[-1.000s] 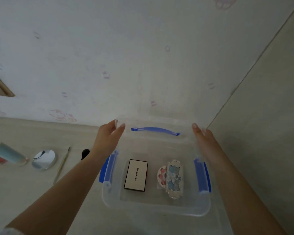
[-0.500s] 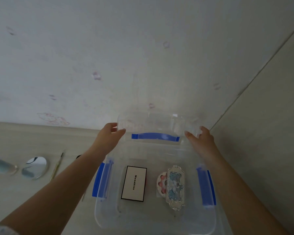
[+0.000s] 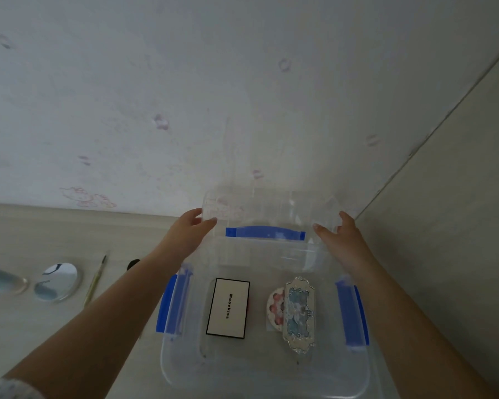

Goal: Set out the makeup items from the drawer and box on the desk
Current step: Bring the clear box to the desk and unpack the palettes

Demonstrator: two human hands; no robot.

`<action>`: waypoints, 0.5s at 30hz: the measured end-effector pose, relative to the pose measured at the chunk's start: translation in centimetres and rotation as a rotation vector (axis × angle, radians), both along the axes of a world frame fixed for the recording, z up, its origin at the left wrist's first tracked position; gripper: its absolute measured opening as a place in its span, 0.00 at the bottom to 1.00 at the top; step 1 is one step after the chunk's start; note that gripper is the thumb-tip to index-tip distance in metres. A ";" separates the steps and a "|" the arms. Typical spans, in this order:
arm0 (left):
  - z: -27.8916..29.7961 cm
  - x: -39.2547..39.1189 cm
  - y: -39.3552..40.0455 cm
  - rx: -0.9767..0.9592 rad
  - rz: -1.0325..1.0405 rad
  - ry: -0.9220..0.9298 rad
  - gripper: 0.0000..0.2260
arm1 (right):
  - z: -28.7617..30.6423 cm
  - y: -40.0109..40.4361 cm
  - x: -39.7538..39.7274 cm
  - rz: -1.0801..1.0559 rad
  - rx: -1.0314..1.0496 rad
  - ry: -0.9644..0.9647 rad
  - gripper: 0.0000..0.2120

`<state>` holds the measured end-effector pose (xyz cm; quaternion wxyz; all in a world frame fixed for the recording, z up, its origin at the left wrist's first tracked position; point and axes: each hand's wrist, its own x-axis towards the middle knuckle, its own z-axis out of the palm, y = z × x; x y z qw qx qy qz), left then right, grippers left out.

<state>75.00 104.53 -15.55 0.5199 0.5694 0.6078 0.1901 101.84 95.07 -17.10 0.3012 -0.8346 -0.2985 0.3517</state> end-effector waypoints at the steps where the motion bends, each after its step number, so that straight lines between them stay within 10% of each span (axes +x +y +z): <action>1: -0.1 -0.1 0.0 -0.002 -0.002 -0.005 0.21 | 0.0 0.0 0.0 0.003 0.003 0.009 0.39; 8: -0.5 -0.3 0.1 0.061 -0.050 0.099 0.28 | 0.8 -0.4 0.0 -0.005 0.036 0.013 0.38; 15: 2.9 -0.5 -4.7 0.695 -0.304 0.253 0.24 | 4.4 -5.3 -3.8 0.048 0.342 -0.382 0.27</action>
